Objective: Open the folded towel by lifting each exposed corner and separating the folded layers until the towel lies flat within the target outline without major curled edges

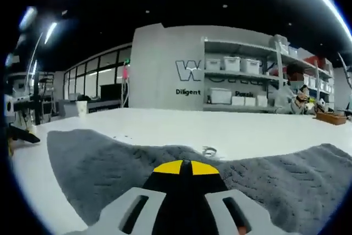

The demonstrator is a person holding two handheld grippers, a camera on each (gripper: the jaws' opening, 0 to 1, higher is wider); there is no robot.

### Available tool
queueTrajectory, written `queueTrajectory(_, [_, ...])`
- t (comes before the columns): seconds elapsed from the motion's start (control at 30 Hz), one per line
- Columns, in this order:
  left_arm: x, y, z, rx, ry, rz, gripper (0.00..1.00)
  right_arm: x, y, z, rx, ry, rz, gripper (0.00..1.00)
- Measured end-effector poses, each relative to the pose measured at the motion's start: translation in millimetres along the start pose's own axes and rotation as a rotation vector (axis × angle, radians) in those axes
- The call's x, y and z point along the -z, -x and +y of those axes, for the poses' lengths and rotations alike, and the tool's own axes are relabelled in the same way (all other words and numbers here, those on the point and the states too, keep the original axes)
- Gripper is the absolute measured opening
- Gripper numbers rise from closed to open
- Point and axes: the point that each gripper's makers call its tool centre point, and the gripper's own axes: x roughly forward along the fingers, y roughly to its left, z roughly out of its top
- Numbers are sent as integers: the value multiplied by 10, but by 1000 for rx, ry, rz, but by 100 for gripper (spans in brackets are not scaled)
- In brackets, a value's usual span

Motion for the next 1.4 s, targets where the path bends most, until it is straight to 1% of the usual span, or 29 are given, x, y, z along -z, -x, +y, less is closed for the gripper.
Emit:
queueTrajectory(0.13, [-2,-5,3,1,0,0,100,-61,174,34,-2,-8,-39,0])
queueTrajectory(0.2, [-4,-7,5,1,0,-1,100,-145,262,57,-10,-20,-91,0])
queueTrajectory(0.27, [-1,-4,-2,1,1,-1,100,-215,375,108,-34,-42,-143,0])
queueTrajectory(0.3, [-1,-4,-2,1,2,-1,100,-218,409,122,-41,-45,-148,0])
queueTrajectory(0.47, [2,1,-7,4,8,-3,100,-169,677,267,-79,-33,-130,0])
queueTrajectory(0.57, [1,2,-1,6,14,-5,100,-178,846,341,-106,-42,-143,0])
queueTrajectory(0.63, [1,3,3,7,17,-5,100,-163,958,380,-116,-44,-137,0])
queueTrajectory(0.73, [1,3,5,7,18,-5,100,-139,1047,408,-126,-38,-127,0])
queueTrajectory(0.83, [5,8,-4,6,15,-5,100,-112,1224,475,-147,-31,-117,0])
queueTrajectory(0.9, [7,10,-9,7,15,-5,100,-90,1310,518,-156,-21,-108,0])
queueTrajectory(1.0, [10,12,-11,6,14,-4,100,40,1452,608,-177,111,-45,0])
queueTrajectory(1.07, [9,11,-7,7,14,-3,100,65,1516,667,-192,136,-37,0])
queueTrajectory(1.1, [8,10,-3,6,14,-3,100,110,1560,689,-200,161,-16,0])
queueTrajectory(1.2, [9,8,1,6,13,-2,100,181,1616,730,-214,175,21,0])
queueTrajectory(1.33, [14,15,-10,6,12,-2,100,359,1653,711,-213,168,123,0])
queueTrajectory(1.37, [15,17,-11,6,13,-1,100,426,1650,701,-212,164,164,0])
queueTrajectory(1.4, [16,18,-12,6,13,-1,100,429,1634,695,-212,160,165,0])
